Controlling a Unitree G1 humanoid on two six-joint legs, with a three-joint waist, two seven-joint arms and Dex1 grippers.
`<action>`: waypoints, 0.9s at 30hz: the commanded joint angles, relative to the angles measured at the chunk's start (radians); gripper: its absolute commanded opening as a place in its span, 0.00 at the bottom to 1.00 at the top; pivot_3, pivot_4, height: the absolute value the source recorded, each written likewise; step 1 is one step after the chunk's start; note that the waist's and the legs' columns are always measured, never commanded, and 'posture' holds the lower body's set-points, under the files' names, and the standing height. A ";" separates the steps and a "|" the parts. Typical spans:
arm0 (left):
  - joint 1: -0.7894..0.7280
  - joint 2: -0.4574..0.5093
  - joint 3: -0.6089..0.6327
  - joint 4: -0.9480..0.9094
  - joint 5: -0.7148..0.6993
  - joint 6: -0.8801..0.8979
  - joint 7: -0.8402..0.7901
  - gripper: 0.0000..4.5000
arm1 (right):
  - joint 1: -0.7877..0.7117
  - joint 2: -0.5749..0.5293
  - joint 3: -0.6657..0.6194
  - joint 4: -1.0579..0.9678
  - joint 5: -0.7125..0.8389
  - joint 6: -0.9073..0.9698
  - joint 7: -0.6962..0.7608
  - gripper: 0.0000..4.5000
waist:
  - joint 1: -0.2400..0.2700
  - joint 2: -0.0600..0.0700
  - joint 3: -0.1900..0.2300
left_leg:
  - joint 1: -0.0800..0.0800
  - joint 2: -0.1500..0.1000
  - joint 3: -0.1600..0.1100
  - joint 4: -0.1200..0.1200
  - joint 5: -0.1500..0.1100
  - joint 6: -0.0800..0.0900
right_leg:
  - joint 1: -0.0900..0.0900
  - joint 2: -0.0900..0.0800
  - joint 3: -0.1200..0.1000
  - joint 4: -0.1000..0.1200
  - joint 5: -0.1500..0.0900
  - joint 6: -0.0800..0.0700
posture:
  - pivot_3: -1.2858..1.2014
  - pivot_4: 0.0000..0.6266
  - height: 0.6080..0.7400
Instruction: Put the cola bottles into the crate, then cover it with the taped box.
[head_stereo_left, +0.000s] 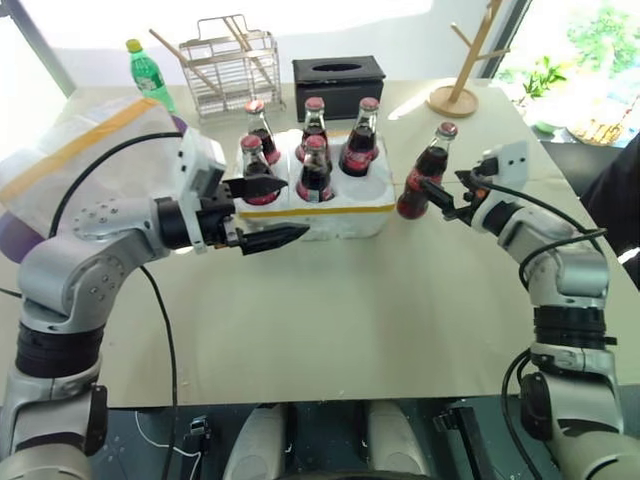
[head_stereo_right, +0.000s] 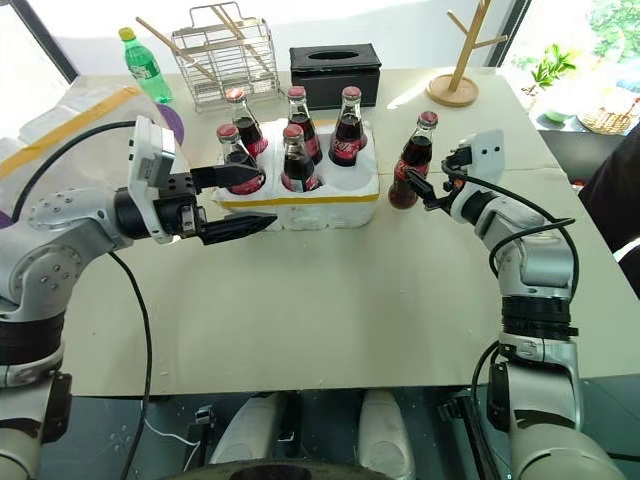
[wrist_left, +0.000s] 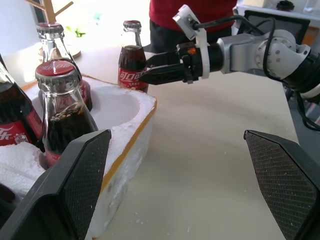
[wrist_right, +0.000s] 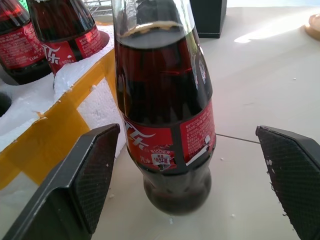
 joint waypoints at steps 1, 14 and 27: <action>0.000 0.014 0.027 -0.036 -0.007 -0.007 0.002 1.00 | -0.060 0.015 0.008 0.062 -0.012 -0.068 0.013 0.99 | -0.001 0.000 0.000 | 0.000 0.000 0.000 0.000 0.000 -0.001 | 0.000 0.000 0.000 0.000 0.000 0.000 | 0.52 0.24 1.00; -0.003 0.011 0.028 -0.038 -0.003 -0.011 0.012 1.00 | -0.184 0.022 -0.002 0.189 0.008 -0.175 0.088 0.63 | 0.001 0.001 0.001 | 0.000 0.001 0.000 0.000 0.003 -0.005 | 0.000 0.000 0.000 0.000 0.000 0.000 | 0.52 0.24 1.00; 0.027 0.007 0.042 -0.046 -0.006 -0.018 0.037 1.00 | -0.301 -0.028 0.011 -0.099 0.179 0.054 0.173 0.63 | 0.001 0.002 0.001 | -0.001 0.001 0.000 -0.001 0.002 -0.004 | -0.002 0.000 0.000 0.000 0.000 0.000 | 0.52 0.24 1.00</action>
